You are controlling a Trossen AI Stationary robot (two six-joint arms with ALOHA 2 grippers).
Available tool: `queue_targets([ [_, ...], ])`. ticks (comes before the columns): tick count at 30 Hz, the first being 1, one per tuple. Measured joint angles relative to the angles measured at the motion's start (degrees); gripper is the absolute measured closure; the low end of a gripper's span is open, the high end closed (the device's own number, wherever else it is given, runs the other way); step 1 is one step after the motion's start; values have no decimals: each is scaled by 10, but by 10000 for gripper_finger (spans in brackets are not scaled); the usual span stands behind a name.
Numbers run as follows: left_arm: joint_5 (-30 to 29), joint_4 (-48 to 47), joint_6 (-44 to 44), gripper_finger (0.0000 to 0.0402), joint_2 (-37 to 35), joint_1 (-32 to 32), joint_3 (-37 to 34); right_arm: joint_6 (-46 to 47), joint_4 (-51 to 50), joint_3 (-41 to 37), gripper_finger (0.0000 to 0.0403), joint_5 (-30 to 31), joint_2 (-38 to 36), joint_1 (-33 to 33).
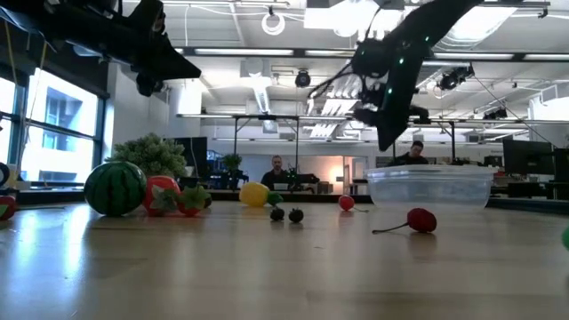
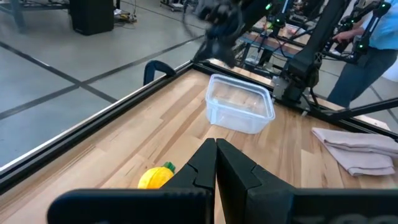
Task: Pick and placing Produce into tupperware
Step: Move the transparent bin to the center of the table
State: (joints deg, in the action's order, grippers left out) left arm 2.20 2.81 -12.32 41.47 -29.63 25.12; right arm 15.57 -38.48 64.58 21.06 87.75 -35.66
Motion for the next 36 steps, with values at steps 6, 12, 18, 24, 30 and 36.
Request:
queue_targets([
  [6, 7, -2, -1, 401, 0, 0, 0, 71, -129, -2, 402, -96, -65, 32],
  [12, 9, -14, -1, 401, 0, 0, 0, 127, -144, -55, 402, -76, -75, 94],
  [18, 9, -21, -1, 401, 0, 0, 0, 130, -44, -113, 402, -97, -45, 109],
  [24, 8, -22, -1, 401, 0, 0, 0, 114, -7, -112, 402, -122, 27, 106],
  [30, 8, -22, 0, 401, 0, 0, 0, 98, 15, -76, 402, -127, 87, 106],
  [36, 8, -22, 0, 401, 0, 0, 0, 83, 20, -25, 402, -130, 129, 106],
])
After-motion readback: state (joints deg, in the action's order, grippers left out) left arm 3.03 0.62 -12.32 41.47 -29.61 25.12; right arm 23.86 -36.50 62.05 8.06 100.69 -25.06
